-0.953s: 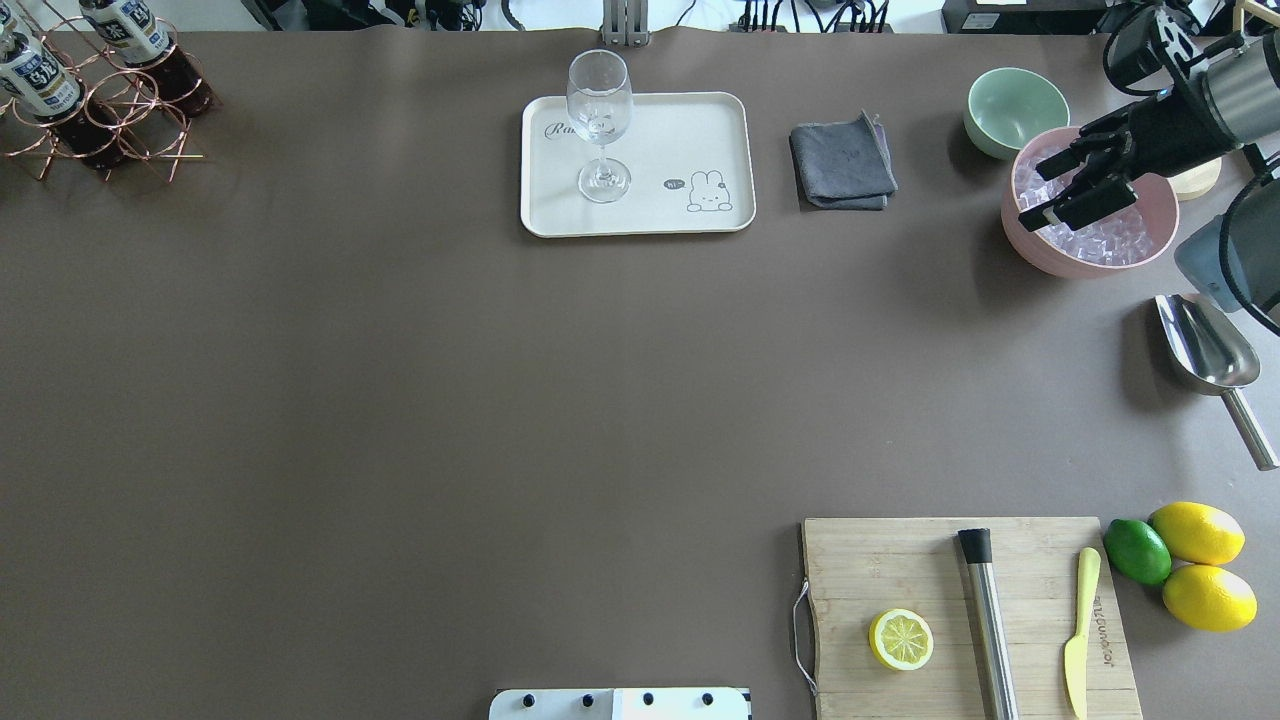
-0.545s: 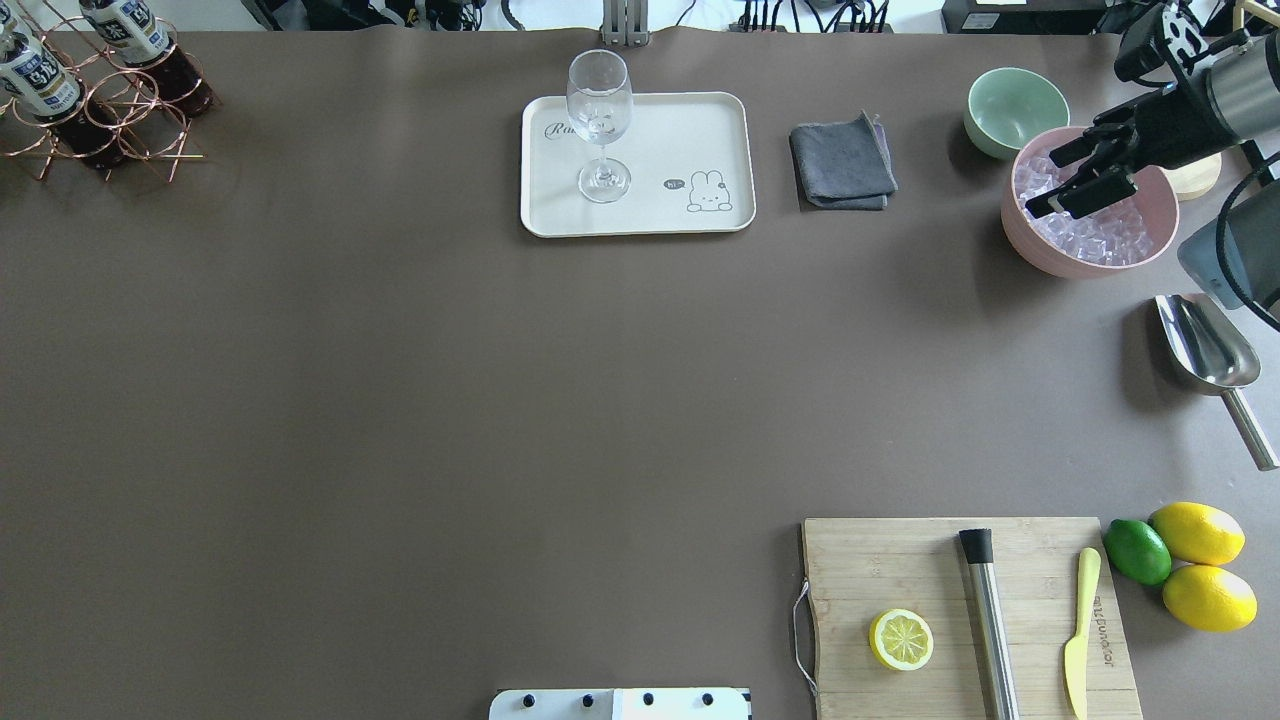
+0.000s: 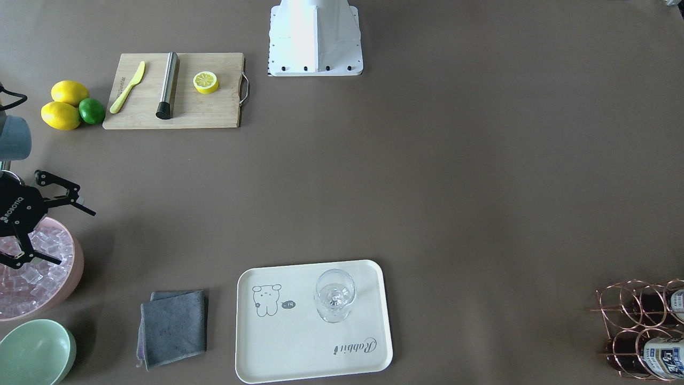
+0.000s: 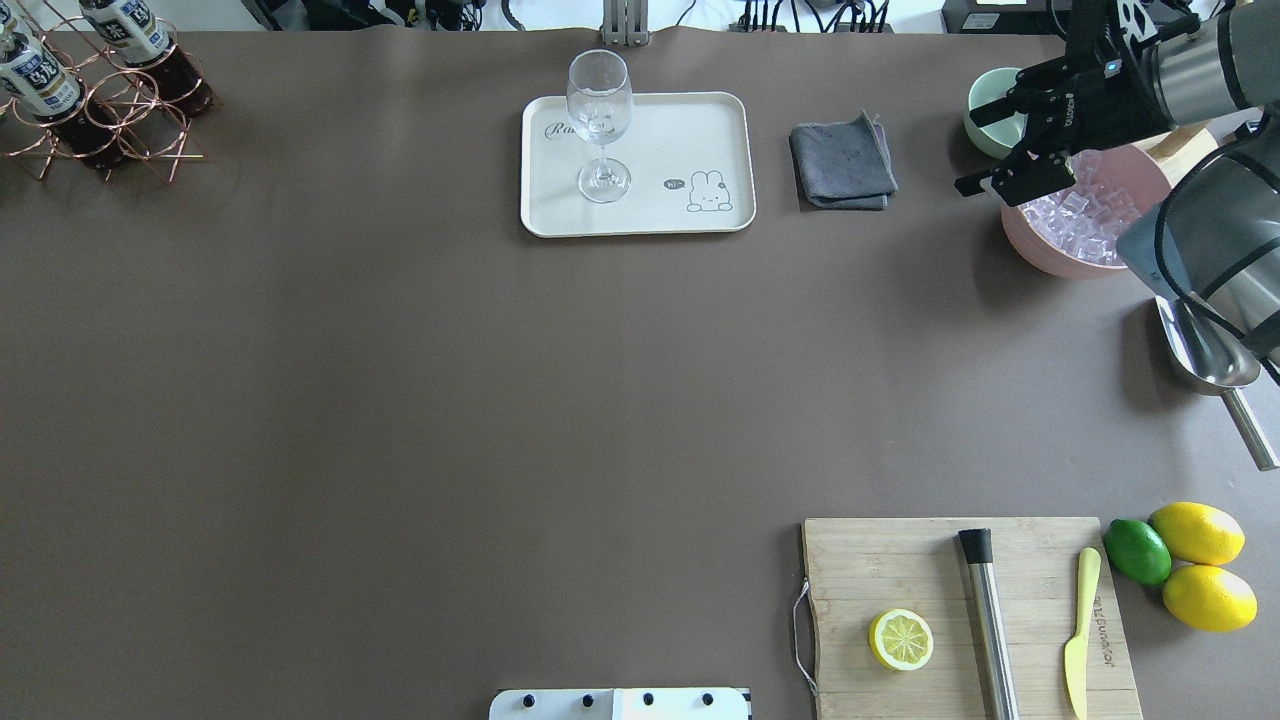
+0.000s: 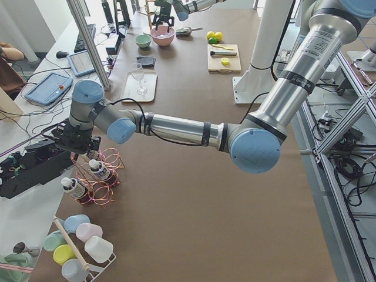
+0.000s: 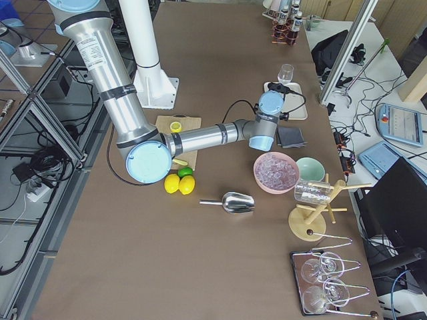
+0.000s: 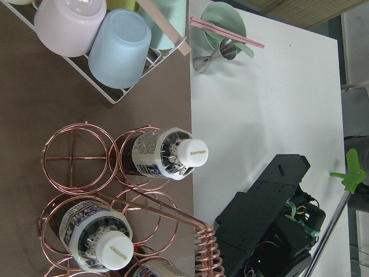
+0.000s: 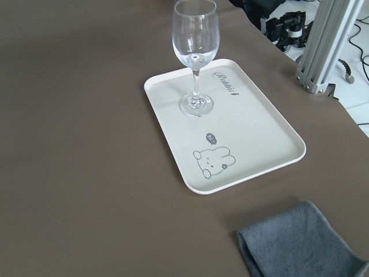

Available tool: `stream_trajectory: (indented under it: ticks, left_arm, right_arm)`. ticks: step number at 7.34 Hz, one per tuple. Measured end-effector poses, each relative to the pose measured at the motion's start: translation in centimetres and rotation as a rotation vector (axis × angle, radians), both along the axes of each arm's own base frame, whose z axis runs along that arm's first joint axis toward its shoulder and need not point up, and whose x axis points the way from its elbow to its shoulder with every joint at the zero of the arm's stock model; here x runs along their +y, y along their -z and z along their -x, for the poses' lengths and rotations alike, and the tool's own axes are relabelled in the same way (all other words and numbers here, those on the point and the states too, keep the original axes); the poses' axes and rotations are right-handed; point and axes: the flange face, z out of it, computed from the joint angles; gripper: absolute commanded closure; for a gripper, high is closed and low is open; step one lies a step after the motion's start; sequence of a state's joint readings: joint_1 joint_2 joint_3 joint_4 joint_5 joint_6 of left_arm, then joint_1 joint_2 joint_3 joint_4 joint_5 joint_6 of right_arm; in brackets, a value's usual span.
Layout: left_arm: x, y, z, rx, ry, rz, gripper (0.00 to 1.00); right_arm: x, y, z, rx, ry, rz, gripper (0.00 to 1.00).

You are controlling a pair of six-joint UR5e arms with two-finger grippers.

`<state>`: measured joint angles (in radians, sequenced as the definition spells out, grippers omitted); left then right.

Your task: Take tea from basket to plate

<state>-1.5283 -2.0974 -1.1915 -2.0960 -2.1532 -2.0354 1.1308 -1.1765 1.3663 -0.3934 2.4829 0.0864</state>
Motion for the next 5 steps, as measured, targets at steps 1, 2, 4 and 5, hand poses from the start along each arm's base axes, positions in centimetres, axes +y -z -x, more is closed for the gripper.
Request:
stream_trajectory:
  ticks: [1, 2, 4, 5]
  left_arm:
    - [-0.1, -0.1, -0.1, 0.001, -0.001, -0.002, 0.03]
    - [-0.2, 0.0, -0.3, 0.003, -0.002, -0.006, 0.04]
    - [-0.5, -0.4, -0.8, 0.018, 0.008, -0.019, 0.09]
    - [-0.6, -0.7, -1.0, 0.023, 0.01, -0.022, 0.09]
  right_arm:
    - [1.1, 1.4, 1.0, -0.062, 0.011, -0.022, 0.0]
    - [2.2, 2.3, 1.7, -0.121, 0.017, -0.025, 0.0]
    - [4.2, 3.3, 3.2, -0.253, 0.005, 0.009, 0.0]
    - [5.4, 3.3, 4.7, -0.329, -0.009, 0.035, 0.0]
